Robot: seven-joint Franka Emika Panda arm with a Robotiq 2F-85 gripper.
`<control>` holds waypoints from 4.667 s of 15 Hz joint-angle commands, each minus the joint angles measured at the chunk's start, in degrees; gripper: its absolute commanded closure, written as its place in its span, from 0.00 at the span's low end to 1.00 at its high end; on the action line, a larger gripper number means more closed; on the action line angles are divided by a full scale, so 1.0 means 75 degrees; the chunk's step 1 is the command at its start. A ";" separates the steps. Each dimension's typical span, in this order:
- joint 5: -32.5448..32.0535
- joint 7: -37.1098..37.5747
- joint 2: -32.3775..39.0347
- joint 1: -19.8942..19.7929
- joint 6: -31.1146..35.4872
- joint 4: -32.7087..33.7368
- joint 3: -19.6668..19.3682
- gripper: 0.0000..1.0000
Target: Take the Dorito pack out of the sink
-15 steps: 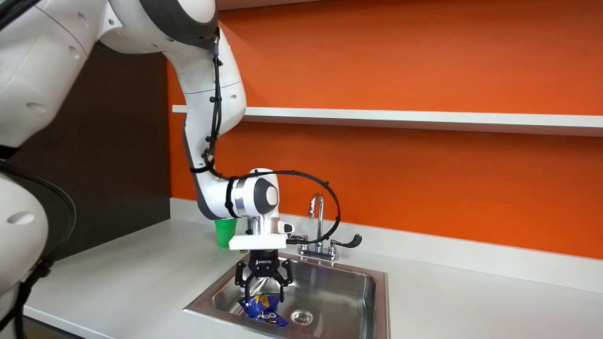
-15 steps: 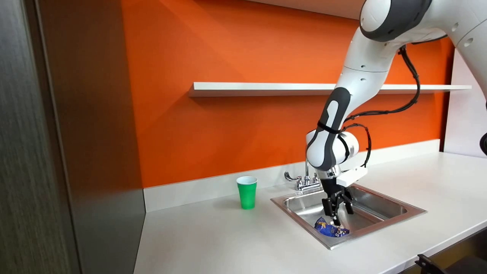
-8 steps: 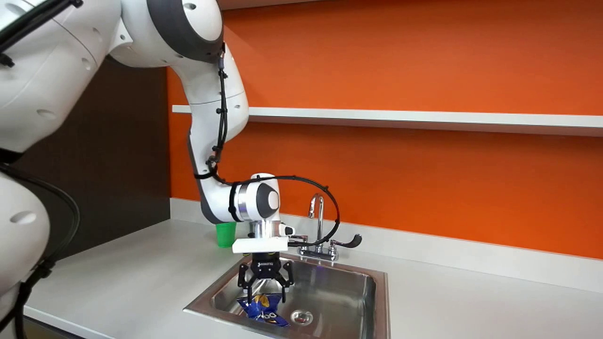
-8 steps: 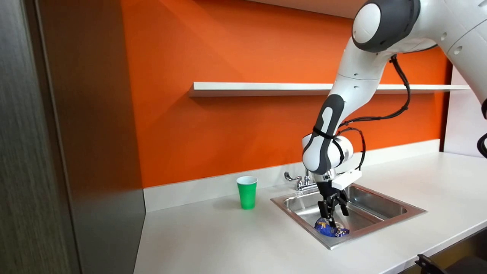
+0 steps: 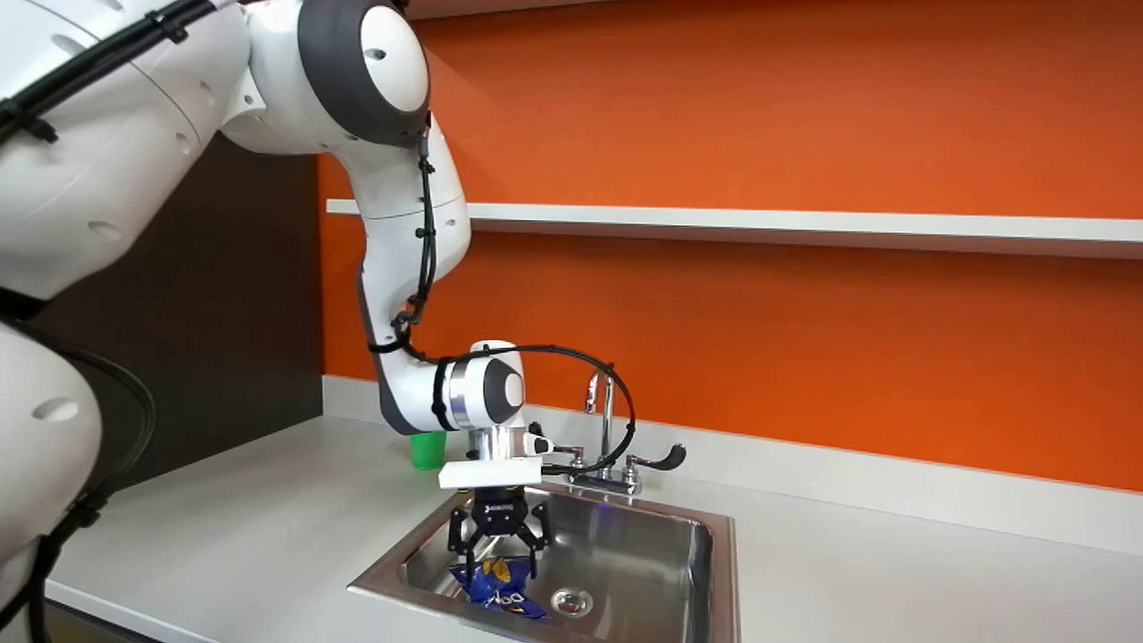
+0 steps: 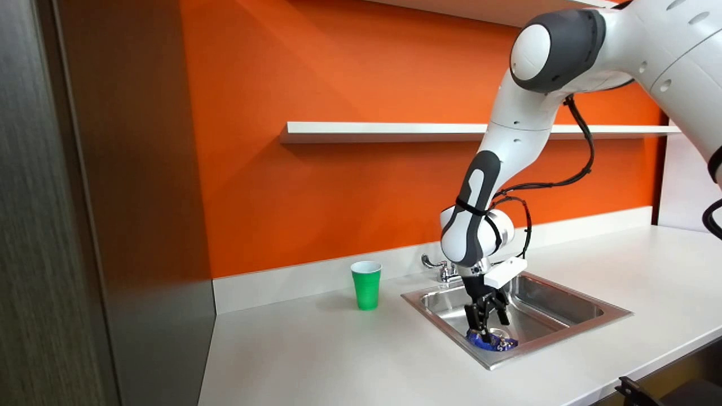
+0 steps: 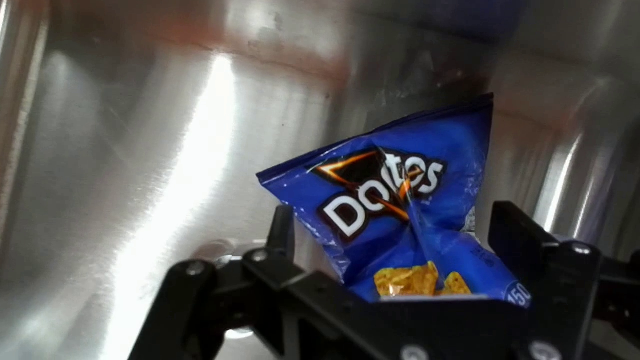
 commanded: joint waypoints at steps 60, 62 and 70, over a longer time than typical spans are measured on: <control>-0.1033 0.1068 -0.2182 0.1618 -0.2911 0.0067 0.1198 1.00; -0.1084 0.1044 -0.2055 0.1731 -0.2896 0.0118 0.1326 1.00; -0.1161 0.0936 -0.1637 0.1921 -0.2879 0.0249 0.1502 1.00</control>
